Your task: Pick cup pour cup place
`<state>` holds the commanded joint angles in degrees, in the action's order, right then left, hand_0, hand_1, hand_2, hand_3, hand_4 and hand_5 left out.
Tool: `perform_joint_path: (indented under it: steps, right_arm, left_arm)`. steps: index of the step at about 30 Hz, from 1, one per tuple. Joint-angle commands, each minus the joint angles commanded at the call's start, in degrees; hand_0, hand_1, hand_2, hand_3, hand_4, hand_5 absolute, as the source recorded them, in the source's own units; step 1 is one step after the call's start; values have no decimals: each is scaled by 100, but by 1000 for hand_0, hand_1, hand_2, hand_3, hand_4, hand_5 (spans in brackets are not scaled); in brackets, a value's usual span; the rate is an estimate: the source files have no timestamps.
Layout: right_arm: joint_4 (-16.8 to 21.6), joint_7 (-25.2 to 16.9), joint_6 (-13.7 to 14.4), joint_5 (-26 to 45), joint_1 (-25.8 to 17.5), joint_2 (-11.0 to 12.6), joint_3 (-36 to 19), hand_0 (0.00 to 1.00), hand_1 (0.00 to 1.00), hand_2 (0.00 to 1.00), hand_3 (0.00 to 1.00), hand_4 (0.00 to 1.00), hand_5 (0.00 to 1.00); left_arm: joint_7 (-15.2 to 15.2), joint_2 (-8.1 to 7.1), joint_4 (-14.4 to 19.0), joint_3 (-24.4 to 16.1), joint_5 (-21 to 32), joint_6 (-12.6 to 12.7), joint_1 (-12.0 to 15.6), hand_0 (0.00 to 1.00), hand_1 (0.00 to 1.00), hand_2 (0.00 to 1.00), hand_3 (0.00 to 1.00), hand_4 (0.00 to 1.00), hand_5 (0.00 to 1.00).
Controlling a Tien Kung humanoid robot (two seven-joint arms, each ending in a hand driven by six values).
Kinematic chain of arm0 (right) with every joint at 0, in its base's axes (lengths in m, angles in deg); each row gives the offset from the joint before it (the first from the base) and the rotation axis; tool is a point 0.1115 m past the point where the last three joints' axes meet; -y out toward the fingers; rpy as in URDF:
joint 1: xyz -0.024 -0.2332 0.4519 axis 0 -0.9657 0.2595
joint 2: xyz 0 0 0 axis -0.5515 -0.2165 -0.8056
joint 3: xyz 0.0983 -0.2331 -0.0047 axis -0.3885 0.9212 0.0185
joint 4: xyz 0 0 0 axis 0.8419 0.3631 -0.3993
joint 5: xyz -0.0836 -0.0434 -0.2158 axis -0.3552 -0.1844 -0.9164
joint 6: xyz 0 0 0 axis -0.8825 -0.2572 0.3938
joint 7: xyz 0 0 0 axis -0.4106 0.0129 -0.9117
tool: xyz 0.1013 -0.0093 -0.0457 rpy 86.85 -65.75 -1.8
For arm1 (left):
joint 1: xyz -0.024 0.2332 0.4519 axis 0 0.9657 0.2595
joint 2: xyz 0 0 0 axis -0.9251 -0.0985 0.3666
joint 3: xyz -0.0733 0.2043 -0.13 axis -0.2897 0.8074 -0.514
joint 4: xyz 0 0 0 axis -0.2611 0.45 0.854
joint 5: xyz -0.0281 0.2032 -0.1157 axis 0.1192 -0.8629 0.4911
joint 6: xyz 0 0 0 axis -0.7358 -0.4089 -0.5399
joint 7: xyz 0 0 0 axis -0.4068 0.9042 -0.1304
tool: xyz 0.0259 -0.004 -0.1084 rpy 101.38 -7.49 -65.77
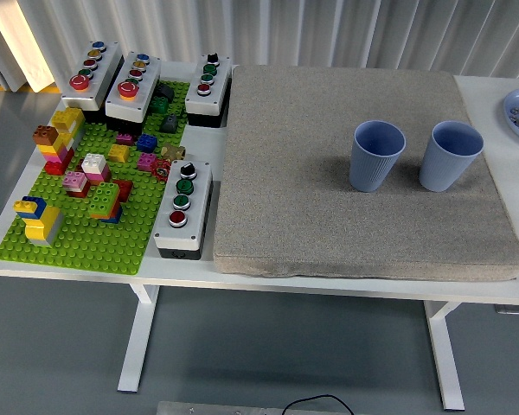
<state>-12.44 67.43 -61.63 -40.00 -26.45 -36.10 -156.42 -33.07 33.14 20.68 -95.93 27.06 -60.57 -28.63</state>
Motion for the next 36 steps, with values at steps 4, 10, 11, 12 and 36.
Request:
perform_joint_path:
  steps: [4,10,11,12,36]
  right_arm:
    - [7,-1,-19,-1,-21,2,27,931,840,870,875,726,902]
    - [-38,-34,-178,27,-120,28,111,930,840,870,875,726,899]
    - [-38,-41,-195,31,-151,40,121,930,840,870,875,726,899]
    - [-37,-47,-207,36,-177,50,129,930,840,870,875,726,899]
    - [-777,-52,-983,-568,-1010,-240,263,888,815,847,866,762,612]
  left_arm:
    - [3,0,0,27,23,-1,1,742,797,857,646,546,933]
    - [7,0,0,71,56,-7,4,742,797,857,647,546,933]
    - [6,0,0,77,59,-8,7,742,797,857,647,546,933]
    - [5,-1,0,82,61,-10,10,742,797,857,647,546,933]
    - [14,19,0,164,67,-34,-25,743,797,856,646,546,932]
